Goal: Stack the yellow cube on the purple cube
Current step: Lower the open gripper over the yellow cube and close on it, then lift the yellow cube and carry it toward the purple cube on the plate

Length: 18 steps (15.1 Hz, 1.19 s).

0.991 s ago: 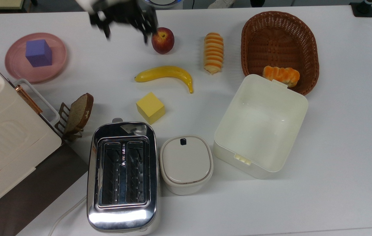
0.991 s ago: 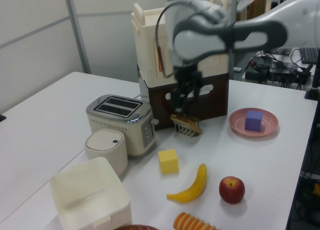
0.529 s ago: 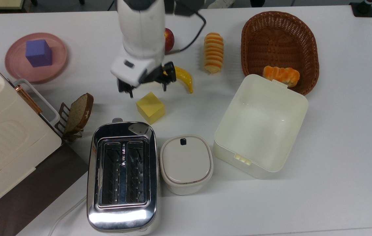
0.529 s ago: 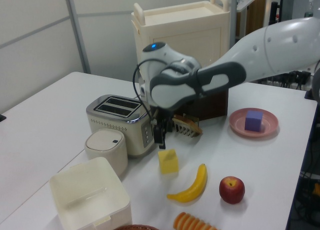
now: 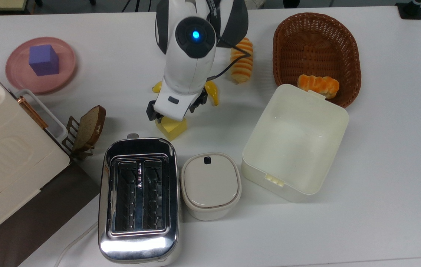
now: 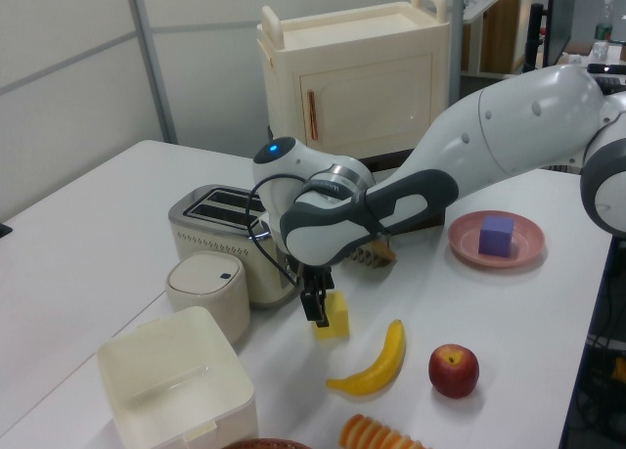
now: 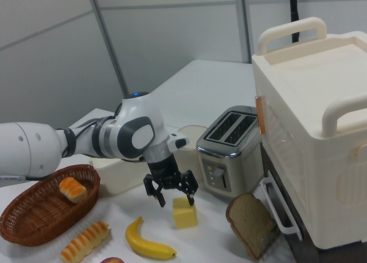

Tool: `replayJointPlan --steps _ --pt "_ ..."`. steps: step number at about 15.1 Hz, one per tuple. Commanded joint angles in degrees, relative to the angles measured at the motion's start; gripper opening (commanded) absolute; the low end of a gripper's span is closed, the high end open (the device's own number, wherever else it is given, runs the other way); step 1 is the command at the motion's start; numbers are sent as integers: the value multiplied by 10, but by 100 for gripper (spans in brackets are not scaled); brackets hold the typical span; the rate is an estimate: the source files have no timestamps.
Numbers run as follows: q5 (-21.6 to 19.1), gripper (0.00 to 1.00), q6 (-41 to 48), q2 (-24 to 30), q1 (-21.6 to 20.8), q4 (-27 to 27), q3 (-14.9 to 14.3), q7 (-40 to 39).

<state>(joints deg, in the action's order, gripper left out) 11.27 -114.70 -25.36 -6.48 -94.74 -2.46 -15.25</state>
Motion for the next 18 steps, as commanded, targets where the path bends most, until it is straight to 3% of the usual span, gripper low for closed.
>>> replayJointPlan --steps 1,5,6,7,9,10,12,15,18 --pt "21 100 -24 -8 2 -4 -5 -14" --pt "21 100 -25 -15 7 -4 -9 -35" --pt "22 95 -25 -25 5 -4 -9 -29" --pt "21 71 -25 -28 2 -4 -9 -25" --pt "13 36 -16 -22 1 -2 -9 -20" --pt "11 28 -14 -14 1 -1 -9 -10" --pt "9 28 12 19 6 2 -10 4" --pt "-29 28 75 94 39 2 -19 -35" --pt "-68 28 157 136 55 3 -75 -156"
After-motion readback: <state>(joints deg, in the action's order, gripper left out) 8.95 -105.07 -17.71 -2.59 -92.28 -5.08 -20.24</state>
